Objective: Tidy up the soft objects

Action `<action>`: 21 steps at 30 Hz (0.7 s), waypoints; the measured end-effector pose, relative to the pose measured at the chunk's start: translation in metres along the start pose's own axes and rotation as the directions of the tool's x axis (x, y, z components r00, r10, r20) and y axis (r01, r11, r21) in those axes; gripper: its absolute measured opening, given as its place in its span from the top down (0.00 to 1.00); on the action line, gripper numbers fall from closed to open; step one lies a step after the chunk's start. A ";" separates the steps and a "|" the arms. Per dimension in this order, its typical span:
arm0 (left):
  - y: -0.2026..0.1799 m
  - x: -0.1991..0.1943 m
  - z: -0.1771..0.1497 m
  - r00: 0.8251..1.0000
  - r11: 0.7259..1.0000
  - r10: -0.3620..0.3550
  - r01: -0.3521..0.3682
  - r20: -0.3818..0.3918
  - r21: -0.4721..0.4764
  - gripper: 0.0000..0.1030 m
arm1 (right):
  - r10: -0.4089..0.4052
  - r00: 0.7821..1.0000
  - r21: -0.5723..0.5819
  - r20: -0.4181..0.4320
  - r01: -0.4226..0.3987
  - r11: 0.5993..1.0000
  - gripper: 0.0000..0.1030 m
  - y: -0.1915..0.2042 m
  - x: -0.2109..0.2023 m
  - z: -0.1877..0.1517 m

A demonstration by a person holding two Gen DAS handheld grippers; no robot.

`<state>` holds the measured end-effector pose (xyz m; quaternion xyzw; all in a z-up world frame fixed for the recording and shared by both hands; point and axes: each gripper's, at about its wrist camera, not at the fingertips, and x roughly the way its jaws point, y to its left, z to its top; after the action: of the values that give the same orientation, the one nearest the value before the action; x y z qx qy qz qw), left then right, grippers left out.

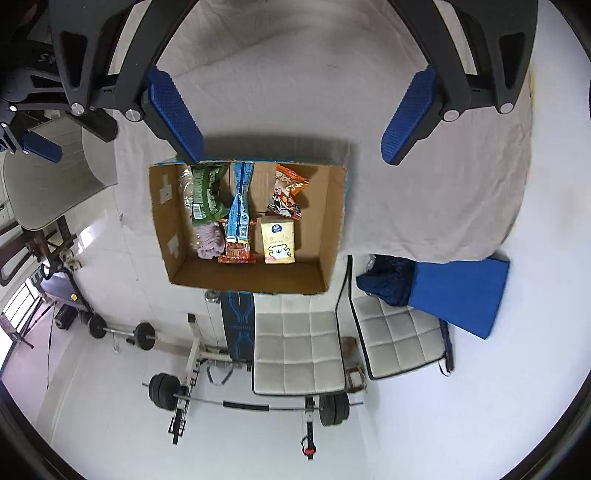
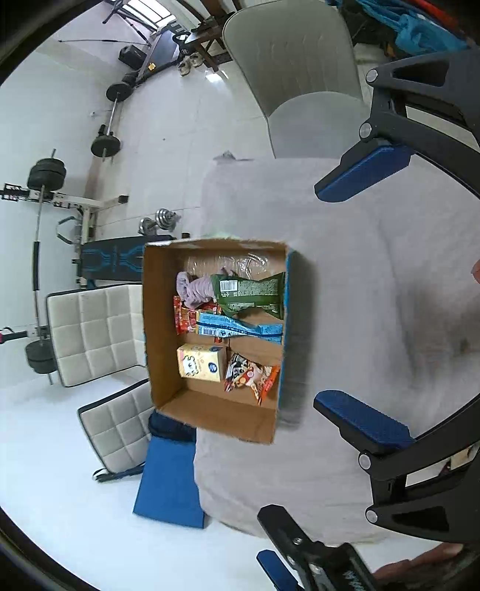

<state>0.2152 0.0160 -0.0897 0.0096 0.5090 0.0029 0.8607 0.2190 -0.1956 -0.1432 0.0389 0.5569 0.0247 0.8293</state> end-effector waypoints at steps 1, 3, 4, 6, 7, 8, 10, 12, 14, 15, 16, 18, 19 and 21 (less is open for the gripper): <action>0.000 -0.012 -0.003 1.000 1.000 -0.009 0.009 0.010 -0.006 0.04 | 0.001 1.000 0.005 0.011 -0.001 1.000 0.00 -0.003 -0.011 -0.004; 0.001 -0.028 -0.008 0.999 0.999 -0.026 0.027 0.023 -0.023 0.04 | -0.002 0.999 0.007 0.037 0.002 1.000 0.00 -0.006 -0.034 -0.012; 0.001 -0.035 -0.011 0.999 0.999 -0.029 0.030 0.029 -0.028 0.04 | -0.004 0.999 0.000 0.054 0.004 1.000 0.00 -0.006 -0.049 -0.017; 0.000 -0.054 -0.018 0.998 0.998 -0.045 0.047 0.050 -0.040 0.04 | -0.012 0.997 -0.011 0.076 0.013 1.000 0.00 -0.005 -0.066 -0.022; -0.002 -0.062 -0.021 0.997 0.998 -0.041 0.044 0.060 -0.038 0.04 | -0.015 0.996 -0.018 0.087 0.017 1.000 0.00 -0.004 -0.077 -0.027; -0.003 -0.068 -0.024 0.997 0.999 -0.037 0.039 0.067 -0.034 0.04 | -0.012 0.996 -0.023 0.090 0.015 1.000 0.00 -0.003 -0.084 -0.029; -0.005 -0.083 -0.029 0.996 0.999 -0.037 0.039 0.084 -0.027 0.04 | -0.001 0.995 -0.030 0.096 0.004 1.000 0.00 -0.002 -0.103 -0.038; -0.006 -0.094 -0.034 0.995 0.999 -0.044 0.046 0.085 -0.020 0.04 | 0.003 0.995 -0.037 0.102 0.001 0.999 0.00 0.000 -0.115 -0.044; -0.007 -0.101 -0.038 0.995 0.999 -0.049 0.050 0.085 -0.013 0.04 | -0.004 0.994 -0.042 0.113 0.008 0.999 0.00 0.002 -0.130 -0.053; -0.007 -0.105 -0.040 0.995 0.999 -0.047 0.048 0.089 -0.010 0.04 | -0.005 0.993 -0.047 0.115 0.010 0.999 0.00 0.002 -0.136 -0.058; -0.008 -0.111 -0.043 0.995 0.999 -0.039 0.040 0.095 -0.007 0.04 | -0.003 0.993 -0.050 0.115 0.009 0.999 0.00 0.003 -0.140 -0.061; -0.007 -0.118 -0.046 0.994 0.999 -0.038 0.039 0.099 -0.007 0.04 | 0.001 0.993 -0.048 0.121 0.005 0.999 0.00 0.003 -0.149 -0.067; -0.006 -0.122 -0.049 0.994 0.999 -0.037 0.039 0.103 -0.010 0.04 | -0.001 0.992 -0.046 0.125 0.007 0.999 0.00 0.002 -0.154 -0.070; -0.004 -0.126 -0.053 0.993 0.999 -0.030 0.032 0.112 -0.016 0.04 | -0.010 0.990 -0.035 0.140 0.015 0.999 0.00 0.001 -0.159 -0.071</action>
<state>0.1084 0.0109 -0.0047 -0.0056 0.4602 -0.0065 0.8878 0.0926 -0.2059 -0.0231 0.0221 0.4971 0.0270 0.8670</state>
